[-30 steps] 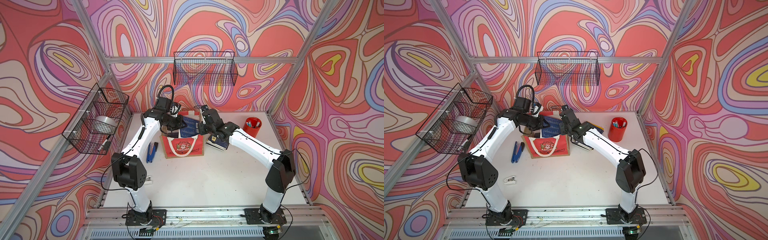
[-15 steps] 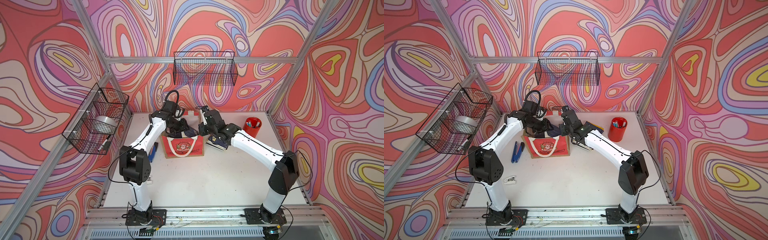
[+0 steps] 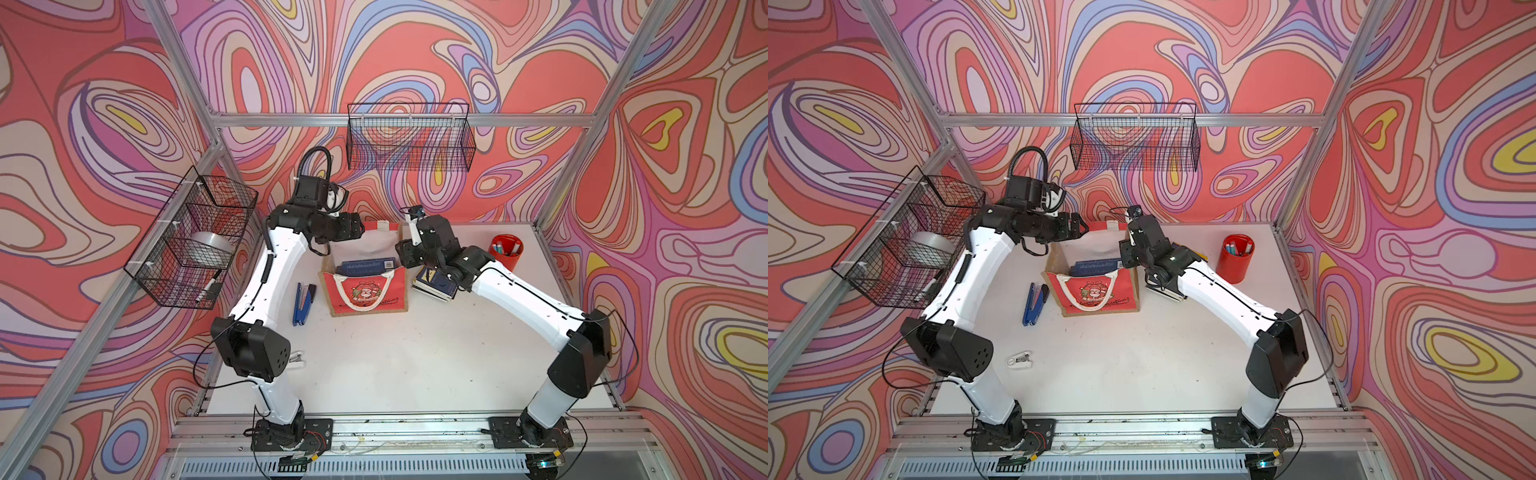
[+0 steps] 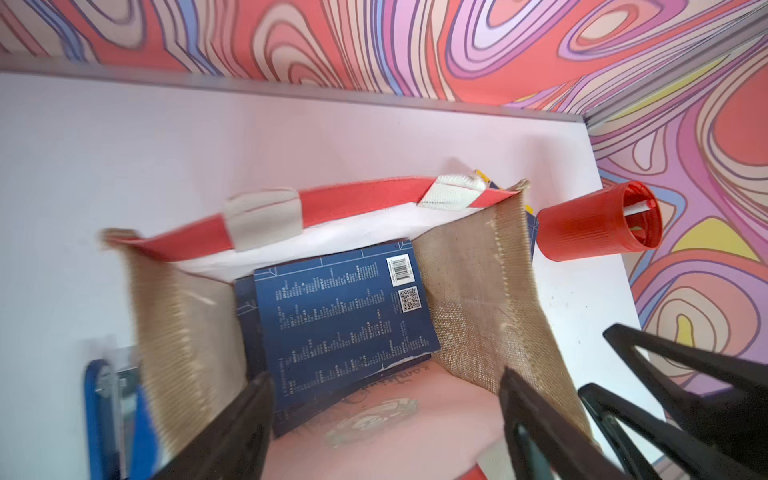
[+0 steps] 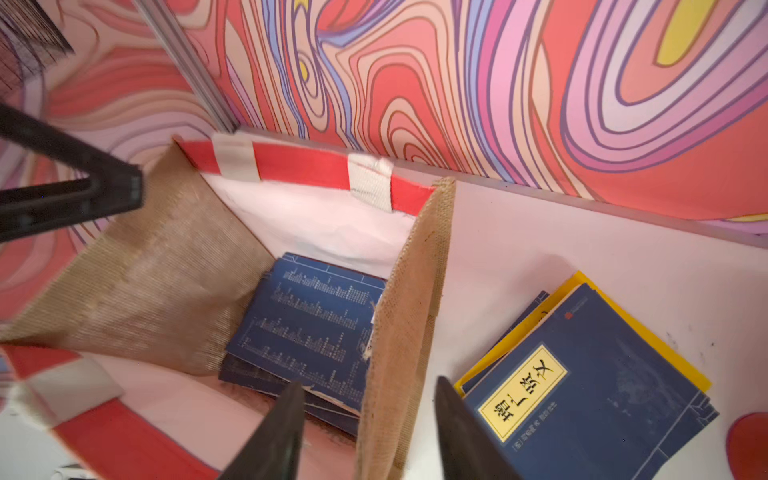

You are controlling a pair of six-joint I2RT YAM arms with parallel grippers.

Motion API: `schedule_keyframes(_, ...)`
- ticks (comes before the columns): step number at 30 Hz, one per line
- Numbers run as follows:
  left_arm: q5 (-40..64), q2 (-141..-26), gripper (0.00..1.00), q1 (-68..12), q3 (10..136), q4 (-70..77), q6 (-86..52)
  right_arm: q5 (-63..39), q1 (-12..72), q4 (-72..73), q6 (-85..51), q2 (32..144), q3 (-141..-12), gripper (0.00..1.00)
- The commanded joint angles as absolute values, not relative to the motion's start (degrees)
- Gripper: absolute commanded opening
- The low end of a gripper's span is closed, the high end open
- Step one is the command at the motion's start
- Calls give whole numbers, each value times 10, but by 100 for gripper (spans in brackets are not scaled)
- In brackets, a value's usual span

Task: Put the books into the canvas bag
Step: Place the book in the canvas bag, then move the books to the book.

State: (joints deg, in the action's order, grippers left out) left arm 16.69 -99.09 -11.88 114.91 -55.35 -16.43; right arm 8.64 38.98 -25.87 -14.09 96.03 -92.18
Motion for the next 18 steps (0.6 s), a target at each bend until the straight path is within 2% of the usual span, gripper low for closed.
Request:
schedule_keyframes(1, 182, -949, 100, -122, 1169, -612, -131, 76, 362, -251, -159, 911, -901, 60)
schedule_keyframes(4, 237, -915, 100, -146, 1143, -603, -127, 58, 322, -269, -173, 885, -877, 66)
schedule_keyframes(10, 230, -830, 100, -244, 1012, -527, -148, -21, 187, -257, -210, 884, -796, 76)
schedule_keyframes(15, 271, -745, 100, -270, 855, -404, -204, -66, 131, -247, -201, 1010, -845, 89)
schedule_keyframes(18, 268, -709, 100, -275, 806, -391, -217, -50, 125, -251, -196, 1115, -917, 92)
